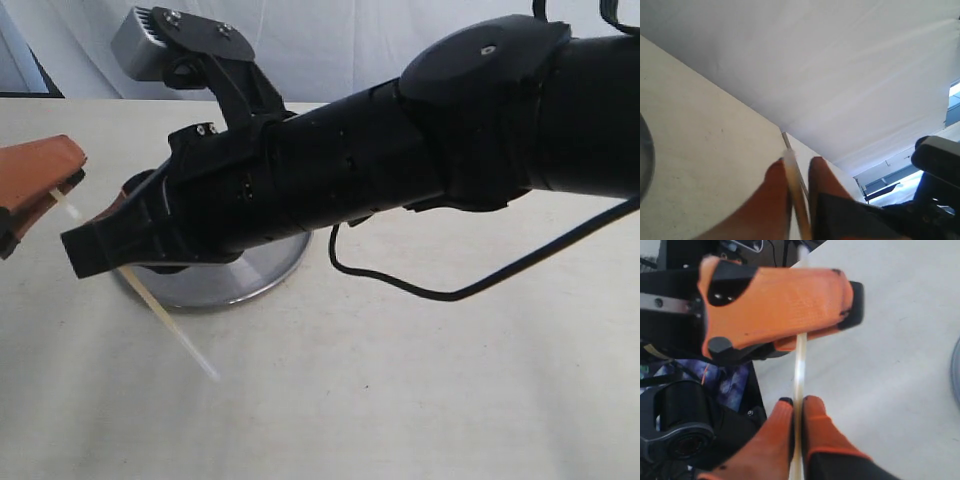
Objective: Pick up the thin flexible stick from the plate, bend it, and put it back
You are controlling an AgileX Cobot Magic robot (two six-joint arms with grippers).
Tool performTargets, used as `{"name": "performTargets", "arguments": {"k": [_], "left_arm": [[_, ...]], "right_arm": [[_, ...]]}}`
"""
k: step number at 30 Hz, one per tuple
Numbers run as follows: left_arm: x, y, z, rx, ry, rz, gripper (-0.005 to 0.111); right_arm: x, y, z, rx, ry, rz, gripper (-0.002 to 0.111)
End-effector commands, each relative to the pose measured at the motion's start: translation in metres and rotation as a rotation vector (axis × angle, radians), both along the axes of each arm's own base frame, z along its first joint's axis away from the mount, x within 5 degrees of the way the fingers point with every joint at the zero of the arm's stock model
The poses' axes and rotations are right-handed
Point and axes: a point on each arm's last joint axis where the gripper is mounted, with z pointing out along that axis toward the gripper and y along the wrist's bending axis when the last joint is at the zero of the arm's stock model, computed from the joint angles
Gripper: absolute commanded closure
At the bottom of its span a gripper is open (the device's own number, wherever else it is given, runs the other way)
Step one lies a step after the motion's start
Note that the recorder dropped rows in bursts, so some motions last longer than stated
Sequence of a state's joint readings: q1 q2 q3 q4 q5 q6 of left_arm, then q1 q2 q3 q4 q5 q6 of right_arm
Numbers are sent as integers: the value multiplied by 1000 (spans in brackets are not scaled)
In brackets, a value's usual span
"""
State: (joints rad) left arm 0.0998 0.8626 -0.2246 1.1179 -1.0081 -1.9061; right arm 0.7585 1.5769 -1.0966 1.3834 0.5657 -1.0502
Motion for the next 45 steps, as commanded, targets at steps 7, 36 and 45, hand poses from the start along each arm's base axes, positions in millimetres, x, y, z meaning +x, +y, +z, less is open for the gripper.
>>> {"name": "performTargets", "arguments": {"k": [7, 36, 45], "left_arm": [[-1, -3, -1, 188, -181, -38, 106], [-5, -9, 13, 199, -299, -136, 106], [-4, -9, 20, 178, -312, -137, 106]], "right_arm": [[-11, -1, 13, 56, 23, 89, 109], [-16, -32, 10, -302, -86, 34, 54], [-14, -28, -13, -398, 26, 59, 43]]}}
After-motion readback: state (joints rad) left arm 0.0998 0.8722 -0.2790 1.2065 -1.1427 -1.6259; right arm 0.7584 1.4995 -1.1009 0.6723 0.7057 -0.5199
